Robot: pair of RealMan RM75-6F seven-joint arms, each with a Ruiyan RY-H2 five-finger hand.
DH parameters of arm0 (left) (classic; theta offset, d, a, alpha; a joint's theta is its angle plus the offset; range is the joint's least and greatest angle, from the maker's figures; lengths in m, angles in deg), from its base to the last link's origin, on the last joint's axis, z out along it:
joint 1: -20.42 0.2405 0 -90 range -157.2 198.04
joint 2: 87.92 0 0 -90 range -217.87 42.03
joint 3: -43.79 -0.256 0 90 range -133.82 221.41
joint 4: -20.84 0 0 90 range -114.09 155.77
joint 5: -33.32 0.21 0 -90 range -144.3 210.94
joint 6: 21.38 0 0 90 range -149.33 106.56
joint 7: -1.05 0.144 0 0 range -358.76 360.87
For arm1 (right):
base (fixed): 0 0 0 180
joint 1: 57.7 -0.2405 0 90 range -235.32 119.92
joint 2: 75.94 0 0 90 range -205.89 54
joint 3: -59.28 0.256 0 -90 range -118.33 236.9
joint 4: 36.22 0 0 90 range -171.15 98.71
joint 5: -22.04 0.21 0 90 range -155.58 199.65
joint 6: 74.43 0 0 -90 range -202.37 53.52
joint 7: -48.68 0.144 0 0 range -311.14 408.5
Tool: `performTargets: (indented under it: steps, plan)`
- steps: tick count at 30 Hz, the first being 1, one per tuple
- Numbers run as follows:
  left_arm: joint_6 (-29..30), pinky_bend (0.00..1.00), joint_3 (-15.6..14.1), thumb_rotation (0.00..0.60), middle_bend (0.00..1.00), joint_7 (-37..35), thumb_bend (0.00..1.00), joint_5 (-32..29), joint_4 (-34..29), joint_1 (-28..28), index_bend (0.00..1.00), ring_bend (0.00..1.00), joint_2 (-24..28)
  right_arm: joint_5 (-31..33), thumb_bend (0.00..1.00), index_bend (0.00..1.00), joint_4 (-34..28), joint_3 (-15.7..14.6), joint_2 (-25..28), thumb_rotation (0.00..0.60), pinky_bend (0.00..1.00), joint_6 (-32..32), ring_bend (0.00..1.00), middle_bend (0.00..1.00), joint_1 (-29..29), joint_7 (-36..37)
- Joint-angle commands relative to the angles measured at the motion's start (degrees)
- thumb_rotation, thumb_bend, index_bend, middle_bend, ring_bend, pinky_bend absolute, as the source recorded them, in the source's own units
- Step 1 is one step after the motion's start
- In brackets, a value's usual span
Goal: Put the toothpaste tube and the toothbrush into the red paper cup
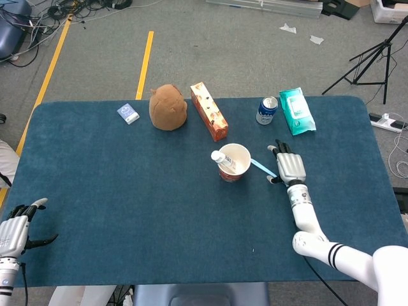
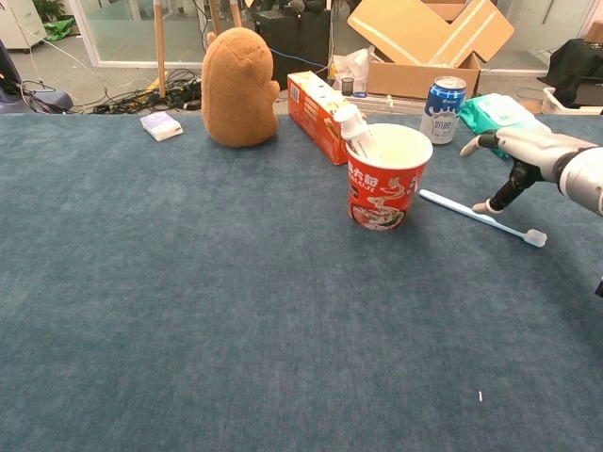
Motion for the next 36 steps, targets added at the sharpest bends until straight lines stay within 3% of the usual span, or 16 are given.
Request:
performTargets:
  steps: [1, 36]
  plan:
    - [0.01, 0.13, -0.01, 0.600, 0.29, -0.14, 0.03, 0.01, 0.10, 0.06, 0.17, 0.22, -0.03, 0.45, 0.11, 0.20, 1.09, 0.00, -0.64, 0.600, 0.31, 0.62, 0.00, 0.00, -0.08, -0.71]
    - [-0.22, 0.13, 0.14, 0.600, 0.29, -0.06, 0.03, -0.08, 0.20, 0.09, 0.17, 0.22, -0.12, 0.46, 0.11, 0.19, 8.41, 1.23, -3.99, 0.600, 0.31, 4.47, 0.00, 0.00, -0.09, -1.99]
